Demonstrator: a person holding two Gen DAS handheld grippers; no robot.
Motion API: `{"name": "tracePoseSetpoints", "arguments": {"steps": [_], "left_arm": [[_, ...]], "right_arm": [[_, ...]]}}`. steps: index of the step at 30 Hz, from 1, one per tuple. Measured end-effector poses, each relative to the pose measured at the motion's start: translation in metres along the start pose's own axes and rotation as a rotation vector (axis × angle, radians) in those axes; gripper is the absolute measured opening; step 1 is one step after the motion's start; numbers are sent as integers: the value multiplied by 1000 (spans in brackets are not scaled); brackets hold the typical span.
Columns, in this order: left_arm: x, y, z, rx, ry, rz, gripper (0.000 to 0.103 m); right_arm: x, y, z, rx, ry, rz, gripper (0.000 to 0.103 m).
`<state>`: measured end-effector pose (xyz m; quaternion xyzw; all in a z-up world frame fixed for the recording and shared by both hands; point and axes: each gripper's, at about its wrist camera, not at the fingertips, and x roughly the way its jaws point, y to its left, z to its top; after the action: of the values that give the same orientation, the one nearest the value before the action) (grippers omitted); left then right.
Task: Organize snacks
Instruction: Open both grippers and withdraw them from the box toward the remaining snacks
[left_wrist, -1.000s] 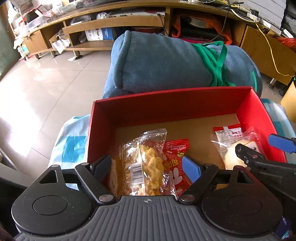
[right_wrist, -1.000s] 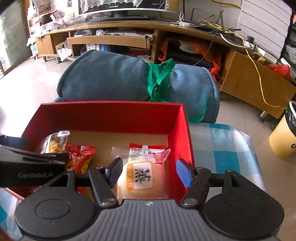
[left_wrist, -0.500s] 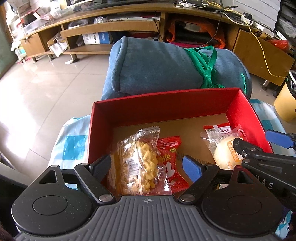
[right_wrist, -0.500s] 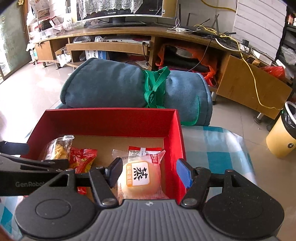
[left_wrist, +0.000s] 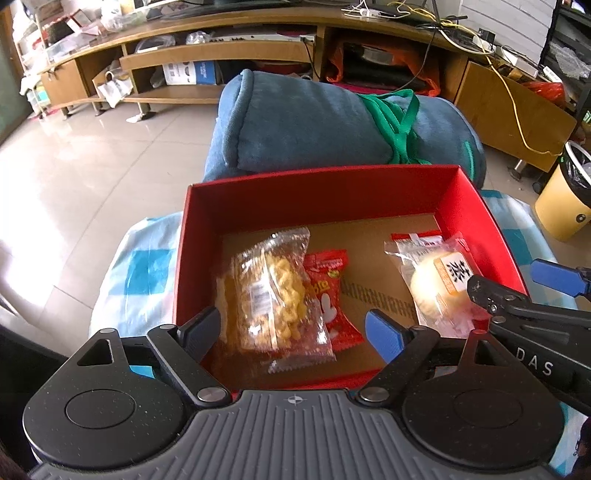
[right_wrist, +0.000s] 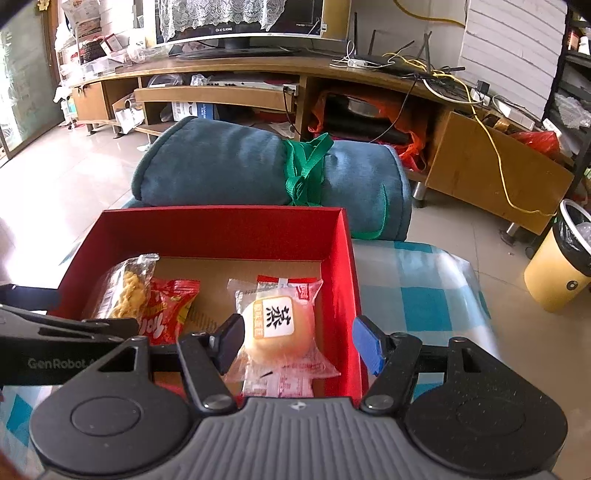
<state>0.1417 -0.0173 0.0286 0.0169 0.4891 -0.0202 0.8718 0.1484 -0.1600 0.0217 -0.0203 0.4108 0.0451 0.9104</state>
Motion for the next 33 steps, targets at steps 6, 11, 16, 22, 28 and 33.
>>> {"name": "tracePoseSetpoints", "arguments": {"steps": [6,11,16,22,28,33], "left_arm": [[-10,-1,-12,2,-1,-19,90],[-15,-2,-20,5,2,-27,90],[-18,-1,-28,6,10,-33,90],[-20,-1,-42,18,25,-35,90],[-18,-3,-62,36,61,-43,90],[-16,-2,-81,32,107,-59,90]], "right_arm": [[-10,1,-11,-1,5,-1,60],[-15,0,-19,-2,16,-4,60],[-22,-2,-26,5,18,-7,60],[-27,0,-40,-12,42,-13,61],[-30,0,-58,-27,78,-17,61],[-35,-1,-70,-30,102,-13,61]]}}
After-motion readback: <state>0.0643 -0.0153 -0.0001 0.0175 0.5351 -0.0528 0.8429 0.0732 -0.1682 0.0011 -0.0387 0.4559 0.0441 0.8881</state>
